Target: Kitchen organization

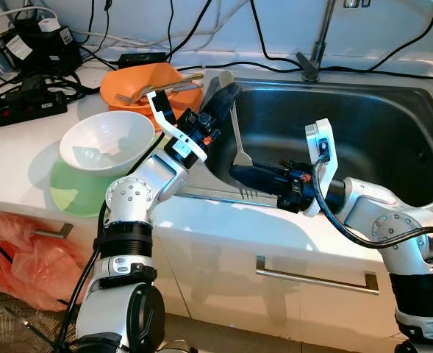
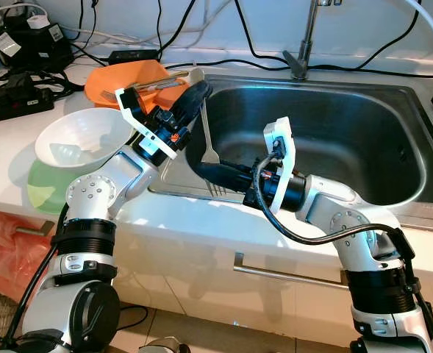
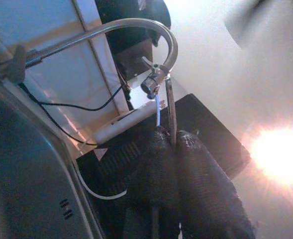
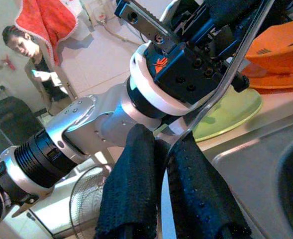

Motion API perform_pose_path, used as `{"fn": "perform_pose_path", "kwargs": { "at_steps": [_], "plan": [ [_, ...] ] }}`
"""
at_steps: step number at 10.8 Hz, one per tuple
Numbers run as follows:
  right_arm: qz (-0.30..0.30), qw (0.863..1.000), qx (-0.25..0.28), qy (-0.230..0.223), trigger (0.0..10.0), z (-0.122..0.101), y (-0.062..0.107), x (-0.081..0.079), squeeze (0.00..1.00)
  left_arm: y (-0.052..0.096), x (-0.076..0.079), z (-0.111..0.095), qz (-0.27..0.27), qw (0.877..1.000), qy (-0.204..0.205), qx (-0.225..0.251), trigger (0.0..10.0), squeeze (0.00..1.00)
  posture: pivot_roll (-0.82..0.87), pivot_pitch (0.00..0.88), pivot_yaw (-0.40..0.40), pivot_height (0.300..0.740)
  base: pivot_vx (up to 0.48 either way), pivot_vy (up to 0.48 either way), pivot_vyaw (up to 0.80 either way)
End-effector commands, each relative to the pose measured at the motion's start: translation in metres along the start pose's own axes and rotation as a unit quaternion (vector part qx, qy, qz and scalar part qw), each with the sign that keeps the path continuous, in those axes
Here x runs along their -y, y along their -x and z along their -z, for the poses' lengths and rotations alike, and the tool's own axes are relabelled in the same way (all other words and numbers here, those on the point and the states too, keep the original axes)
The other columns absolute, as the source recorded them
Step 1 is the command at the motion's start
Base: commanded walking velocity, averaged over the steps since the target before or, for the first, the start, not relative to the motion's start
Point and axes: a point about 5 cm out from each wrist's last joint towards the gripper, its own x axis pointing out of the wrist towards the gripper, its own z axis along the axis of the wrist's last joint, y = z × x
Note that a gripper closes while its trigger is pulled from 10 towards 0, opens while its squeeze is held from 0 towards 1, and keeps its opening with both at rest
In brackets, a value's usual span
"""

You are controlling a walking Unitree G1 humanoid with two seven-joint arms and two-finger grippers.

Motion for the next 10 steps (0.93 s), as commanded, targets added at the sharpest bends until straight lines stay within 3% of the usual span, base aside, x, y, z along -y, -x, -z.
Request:
{"fn": "perform_pose_path", "kwargs": {
  "at_steps": [1,4,5,6,7,10],
  "plan": [
    [0.004,1.000,-0.011,0.012,0.0,-0.0009,0.0017,0.0002,0.00,-0.0037,-0.0004,0.0028,-0.013,1.000,-0.010,-0.019,0.0,0.00,0.11,0.049,0.076,0.740,0.000,0.000,0.00],
    [0.009,1.000,-0.012,0.013,0.0,0.0002,0.0030,0.0015,0.00,-0.0039,-0.0022,0.0050,-0.017,1.000,-0.011,-0.022,0.0,0.00,0.11,0.051,0.076,0.740,0.000,0.000,0.00],
    [0.009,1.000,-0.011,0.013,0.0,0.0002,0.0030,0.0019,0.00,-0.0039,-0.0023,0.0051,-0.017,1.000,-0.010,-0.022,1.3,0.00,0.11,0.051,0.076,0.740,0.000,0.000,0.00],
    [0.009,1.000,-0.011,0.013,0.0,0.0003,0.0028,0.0020,0.00,-0.0039,-0.0020,0.0053,-0.016,1.000,-0.010,-0.024,4.4,0.00,0.11,0.051,0.077,0.740,0.000,0.000,0.00],
    [0.010,1.000,-0.009,0.013,0.0,0.0007,0.0020,0.0022,0.00,-0.0045,-0.0012,0.0050,-0.015,1.000,-0.009,-0.024,10.0,1.00,0.11,0.051,0.079,0.740,0.000,0.000,0.00],
    [0.017,1.000,-0.005,0.017,0.0,0.0012,0.0019,0.0043,0.00,-0.0075,0.0053,0.0057,0.004,1.000,-0.006,-0.028,10.0,1.00,0.11,0.048,0.082,0.740,0.000,0.000,0.00]
  ]
}}
